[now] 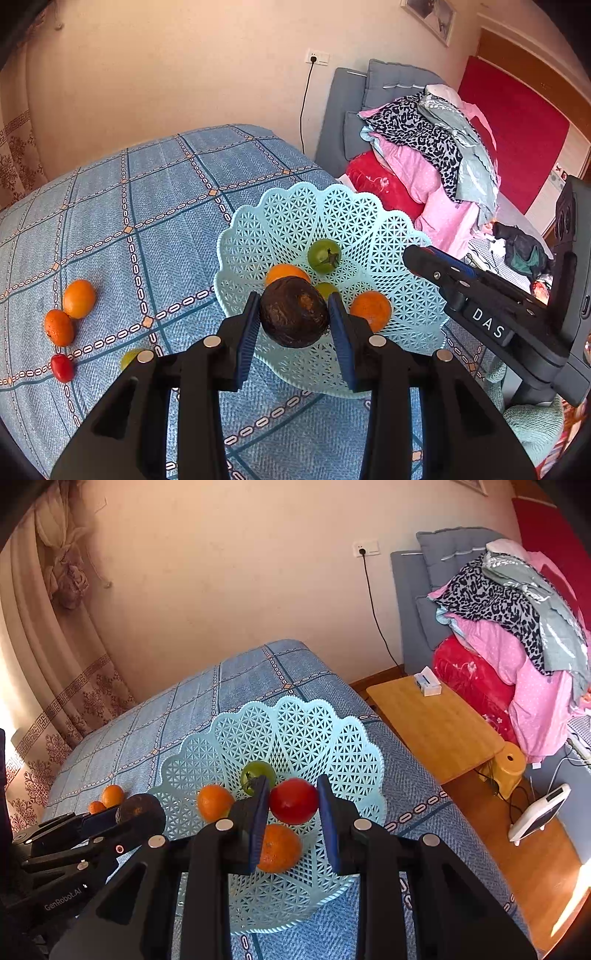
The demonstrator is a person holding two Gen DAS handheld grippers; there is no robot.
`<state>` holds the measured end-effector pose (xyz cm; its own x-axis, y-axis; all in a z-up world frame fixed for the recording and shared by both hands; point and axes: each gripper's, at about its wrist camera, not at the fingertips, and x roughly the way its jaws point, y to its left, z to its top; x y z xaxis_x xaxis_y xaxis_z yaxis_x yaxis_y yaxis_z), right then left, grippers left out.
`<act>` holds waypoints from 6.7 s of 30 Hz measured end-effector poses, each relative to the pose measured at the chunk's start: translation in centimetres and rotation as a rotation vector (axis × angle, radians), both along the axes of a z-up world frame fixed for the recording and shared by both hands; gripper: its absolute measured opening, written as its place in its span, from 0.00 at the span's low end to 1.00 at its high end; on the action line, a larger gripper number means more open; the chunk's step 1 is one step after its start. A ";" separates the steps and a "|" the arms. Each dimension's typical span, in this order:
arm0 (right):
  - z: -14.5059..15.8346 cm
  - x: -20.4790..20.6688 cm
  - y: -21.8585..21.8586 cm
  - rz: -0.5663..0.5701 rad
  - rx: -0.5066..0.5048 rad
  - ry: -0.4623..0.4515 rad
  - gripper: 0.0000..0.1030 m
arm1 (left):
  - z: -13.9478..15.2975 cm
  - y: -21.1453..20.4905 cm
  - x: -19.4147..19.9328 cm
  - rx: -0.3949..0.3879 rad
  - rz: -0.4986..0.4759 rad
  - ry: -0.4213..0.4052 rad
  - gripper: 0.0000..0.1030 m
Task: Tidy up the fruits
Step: 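Open both tools to drop the fruits into the basket, then move both open tools back toward the remaining fruit, then grasp an orange with the left tool while the right tool grasps a green tomato, then carry the orange and green tomato over the blue basket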
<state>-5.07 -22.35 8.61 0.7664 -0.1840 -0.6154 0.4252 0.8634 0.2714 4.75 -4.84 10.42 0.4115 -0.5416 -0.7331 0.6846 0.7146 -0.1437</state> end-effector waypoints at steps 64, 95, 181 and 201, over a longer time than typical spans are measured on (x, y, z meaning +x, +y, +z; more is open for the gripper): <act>0.7 1.1 8.6 0.199 -0.009 -0.011 0.50 | 5.0 16.7 6.0 -0.022 0.380 -0.154 0.93; -4.5 9.3 20.3 0.461 -0.070 0.163 0.50 | -2.0 20.4 11.9 0.033 0.416 0.043 0.93; -6.5 10.8 20.3 0.437 -0.096 0.186 0.30 | -3.1 18.9 10.8 0.067 0.357 -0.021 0.39; -1.8 7.4 18.5 0.395 -0.088 0.064 0.28 | -1.0 18.0 8.7 0.045 0.333 -0.069 0.39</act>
<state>2.29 -3.88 6.76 0.7494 0.0628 -0.6591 0.0701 0.9824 0.1734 13.48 13.11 9.43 0.6101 -0.3363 -0.7174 0.4192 0.9053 -0.0679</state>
